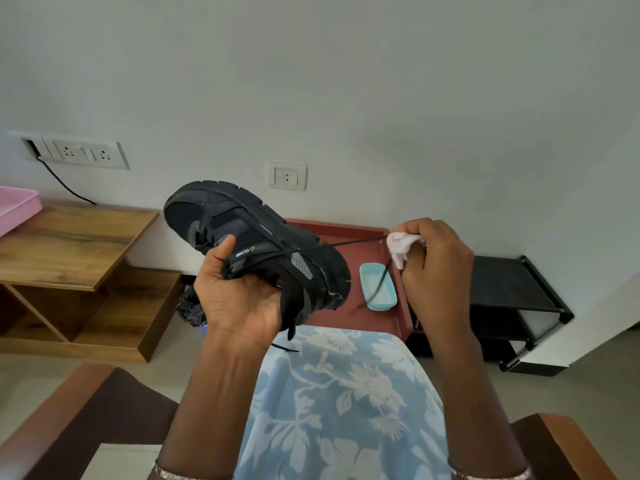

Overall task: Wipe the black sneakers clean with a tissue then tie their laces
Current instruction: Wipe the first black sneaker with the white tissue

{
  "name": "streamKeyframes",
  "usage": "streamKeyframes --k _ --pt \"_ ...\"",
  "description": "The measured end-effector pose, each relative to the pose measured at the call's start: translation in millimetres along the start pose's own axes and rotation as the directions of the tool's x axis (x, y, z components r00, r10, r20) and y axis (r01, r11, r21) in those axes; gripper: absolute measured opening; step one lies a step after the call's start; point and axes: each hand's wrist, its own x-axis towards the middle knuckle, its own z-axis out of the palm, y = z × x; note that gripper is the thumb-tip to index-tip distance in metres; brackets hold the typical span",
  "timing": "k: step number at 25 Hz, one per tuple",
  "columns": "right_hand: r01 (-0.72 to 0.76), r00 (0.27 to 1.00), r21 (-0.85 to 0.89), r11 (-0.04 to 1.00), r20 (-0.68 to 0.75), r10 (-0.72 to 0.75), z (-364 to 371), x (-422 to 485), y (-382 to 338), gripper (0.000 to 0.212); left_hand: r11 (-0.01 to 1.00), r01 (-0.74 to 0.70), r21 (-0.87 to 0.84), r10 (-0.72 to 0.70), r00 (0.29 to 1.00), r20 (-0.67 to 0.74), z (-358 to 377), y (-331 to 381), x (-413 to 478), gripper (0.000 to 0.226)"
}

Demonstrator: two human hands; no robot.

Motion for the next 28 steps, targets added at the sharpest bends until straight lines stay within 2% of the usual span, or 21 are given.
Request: streamKeyframes --k 5,8,10,12,15,19,22,24,26,28 --pt "-0.113 0.993 -0.100 0.989 -0.049 0.109 0 10 33 0.019 0.998 0.015 -0.055 -0.015 1.000 -0.011 -5 10 -1 0.058" --pt "-0.193 0.981 -0.119 0.974 0.006 0.195 7 13 48 0.018 0.999 0.001 -0.048 -0.002 1.000 -0.010 -9 8 1 0.062" --pt "-0.244 0.969 -0.045 0.969 0.026 0.245 11 1 38 0.020 0.996 -0.025 -0.080 0.027 0.999 0.024 -9 8 5 0.067" --pt "-0.312 0.950 0.151 0.938 0.069 0.305 13 -16 10 0.015 0.995 -0.041 -0.094 0.042 0.999 0.012 -10 7 12 0.067" --pt "-0.226 0.973 0.352 0.908 0.127 0.193 19 -34 -32 0.015 0.997 -0.038 -0.074 0.037 0.999 -0.007 -10 1 16 0.059" --pt "0.023 0.994 0.223 0.975 0.096 -0.045 44 -54 -64 0.025 0.999 0.018 -0.044 -0.018 1.000 -0.003 -4 -7 10 0.047" --pt "0.110 0.977 0.209 0.972 0.155 -0.144 48 -54 -72 0.026 0.998 0.065 -0.013 -0.064 0.998 0.025 1 -14 5 0.014" --pt "0.133 0.978 0.151 0.980 0.138 -0.154 49 -42 -63 0.024 0.997 0.079 0.006 -0.080 0.995 0.052 3 -15 1 0.030" --pt "0.086 0.992 0.090 0.992 0.088 -0.094 47 -28 -47 0.020 0.996 0.080 0.037 -0.082 0.996 0.034 5 -15 0 0.053" --pt "0.039 0.996 0.115 0.993 0.077 -0.048 42 -28 -37 0.018 0.997 0.038 0.074 -0.037 0.999 -0.015 5 -14 2 0.057"
